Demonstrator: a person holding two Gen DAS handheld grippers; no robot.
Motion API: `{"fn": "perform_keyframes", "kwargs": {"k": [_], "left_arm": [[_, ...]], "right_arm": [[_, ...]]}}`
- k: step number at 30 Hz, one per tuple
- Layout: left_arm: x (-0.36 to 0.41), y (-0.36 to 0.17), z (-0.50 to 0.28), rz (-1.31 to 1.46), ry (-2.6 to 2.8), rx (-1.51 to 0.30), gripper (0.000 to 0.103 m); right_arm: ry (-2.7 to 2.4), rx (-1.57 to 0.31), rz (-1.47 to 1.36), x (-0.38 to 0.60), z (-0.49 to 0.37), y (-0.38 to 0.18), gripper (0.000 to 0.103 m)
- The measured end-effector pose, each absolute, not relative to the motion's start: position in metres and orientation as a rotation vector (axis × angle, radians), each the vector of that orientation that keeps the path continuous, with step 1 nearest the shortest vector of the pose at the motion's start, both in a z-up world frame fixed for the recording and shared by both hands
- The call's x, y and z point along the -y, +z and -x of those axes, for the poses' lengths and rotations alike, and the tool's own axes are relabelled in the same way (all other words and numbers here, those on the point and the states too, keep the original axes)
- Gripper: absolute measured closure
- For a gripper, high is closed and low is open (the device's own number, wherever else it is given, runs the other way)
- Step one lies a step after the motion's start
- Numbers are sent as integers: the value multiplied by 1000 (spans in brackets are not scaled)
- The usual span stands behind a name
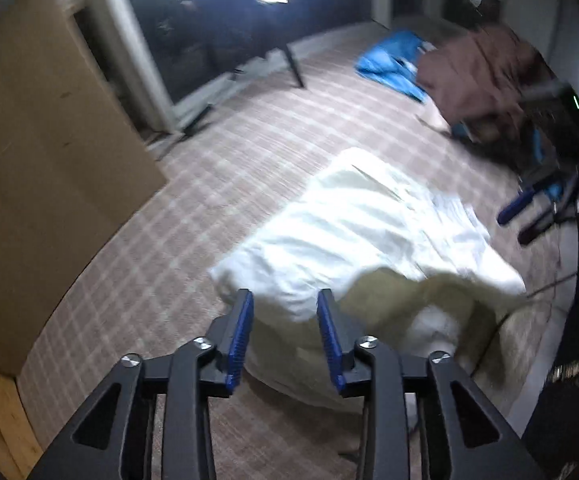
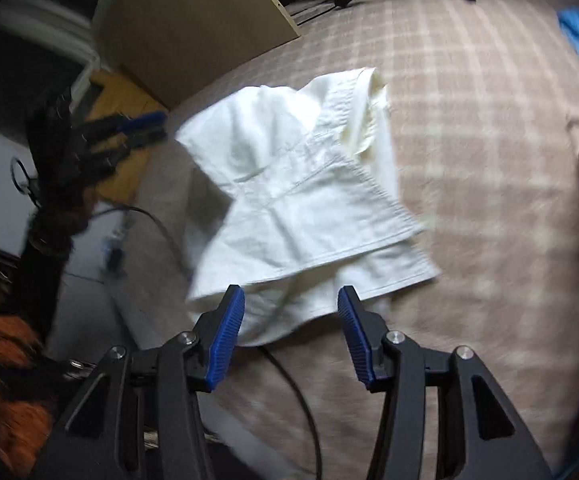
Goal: Fold clothes
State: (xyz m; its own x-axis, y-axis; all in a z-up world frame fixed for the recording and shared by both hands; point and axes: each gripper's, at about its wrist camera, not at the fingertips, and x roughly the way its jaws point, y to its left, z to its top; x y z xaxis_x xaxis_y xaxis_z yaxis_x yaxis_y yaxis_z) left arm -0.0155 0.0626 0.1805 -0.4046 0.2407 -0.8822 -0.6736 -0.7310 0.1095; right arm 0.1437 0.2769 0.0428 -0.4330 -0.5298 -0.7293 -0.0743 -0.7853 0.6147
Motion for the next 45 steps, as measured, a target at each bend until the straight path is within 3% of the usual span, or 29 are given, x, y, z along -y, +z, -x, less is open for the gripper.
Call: {"fn": "perform_keyframes", "kwargs": {"k": [5, 12, 13, 14, 15, 24, 27, 31, 34, 36, 39, 42, 45], "left_arm": [[-75, 161, 3, 1237, 2057, -789, 60], [-87, 136, 27, 1221, 2123, -729, 57], [-87, 132, 30, 1231, 2121, -736, 68], [-86, 130, 32, 1257, 2107, -724, 79], [-86, 129, 35, 1283, 2093, -713, 97], [-88, 163, 1, 1243, 2006, -696, 98], [-90, 154, -10, 1269, 1967, -684, 98], [-67, 154, -16, 1308, 2019, -592, 91], [-41, 170, -18, 1306, 2072, -535, 65], [-22, 178, -9, 1330, 2108, -443, 65], [0, 180, 14, 1407, 2126, -220, 54], [0, 161, 37, 1512, 2085, -23, 55], [-12, 141, 40, 1562, 2057, 10, 55]], "right_arm": [[-2250, 992, -1460, -263, -130, 36, 51], [-2196, 1112, -1574, -244, -108, 11, 52], [-2205, 1109, -1549, -242, -105, 12, 64], [-2216, 1103, -1522, -242, -104, 15, 86], [-2230, 1088, -1510, -244, -104, 20, 93], [-2365, 739, -1503, -267, -114, 104, 96], [-2327, 683, -1593, -270, -119, 92, 96], [-2243, 728, -1717, -268, -118, 44, 96], [-2234, 750, -1709, -272, -121, 41, 96], [-2244, 720, -1703, -275, -124, 47, 96], [-2244, 696, -1711, -278, -124, 50, 96], [-2248, 664, -1719, -276, -123, 50, 96], [-2255, 649, -1717, -275, -122, 50, 96]]}}
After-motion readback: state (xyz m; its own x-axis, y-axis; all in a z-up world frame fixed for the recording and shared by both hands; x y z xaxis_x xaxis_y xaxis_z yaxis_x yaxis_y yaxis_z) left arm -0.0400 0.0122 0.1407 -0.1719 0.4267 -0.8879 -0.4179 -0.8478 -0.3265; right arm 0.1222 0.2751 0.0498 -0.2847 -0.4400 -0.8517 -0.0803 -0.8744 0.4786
